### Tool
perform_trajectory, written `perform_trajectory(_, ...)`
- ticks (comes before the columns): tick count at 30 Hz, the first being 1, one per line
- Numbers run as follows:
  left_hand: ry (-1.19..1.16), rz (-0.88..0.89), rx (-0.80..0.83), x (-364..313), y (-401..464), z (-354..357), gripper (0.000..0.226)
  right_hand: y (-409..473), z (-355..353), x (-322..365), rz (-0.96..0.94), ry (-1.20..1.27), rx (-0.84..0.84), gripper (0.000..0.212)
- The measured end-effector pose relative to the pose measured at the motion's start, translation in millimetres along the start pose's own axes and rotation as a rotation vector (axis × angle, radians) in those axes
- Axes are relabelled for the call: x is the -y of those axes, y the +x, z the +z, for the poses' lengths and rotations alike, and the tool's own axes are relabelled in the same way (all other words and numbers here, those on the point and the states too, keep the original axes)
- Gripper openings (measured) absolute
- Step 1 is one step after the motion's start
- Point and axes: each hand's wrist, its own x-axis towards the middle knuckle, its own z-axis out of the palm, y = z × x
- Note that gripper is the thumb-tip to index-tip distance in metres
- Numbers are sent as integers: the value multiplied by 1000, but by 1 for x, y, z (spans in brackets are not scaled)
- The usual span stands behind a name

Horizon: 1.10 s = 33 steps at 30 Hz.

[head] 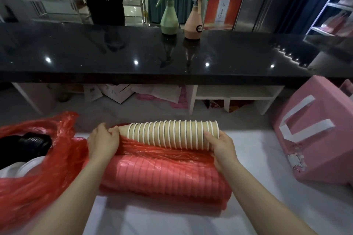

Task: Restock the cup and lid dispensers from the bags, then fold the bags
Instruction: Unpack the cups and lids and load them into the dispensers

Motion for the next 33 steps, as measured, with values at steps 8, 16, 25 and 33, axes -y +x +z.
perform_trajectory(8,-237,-190,79,7,20,-17,70,-4,-4,9,40,136,-38,13)
perform_trajectory(16,-540,120,-110,-12,8,-50,33,-10,-11,36,-110,75,46,16)
perform_trajectory(25,-1161,123,-116,-20,-42,-104,1,-34,-11,48,-208,36,255,22)
perform_trajectory(33,-1352,16,-234,-4,-124,-143,9,-69,-20,39,-75,162,464,19)
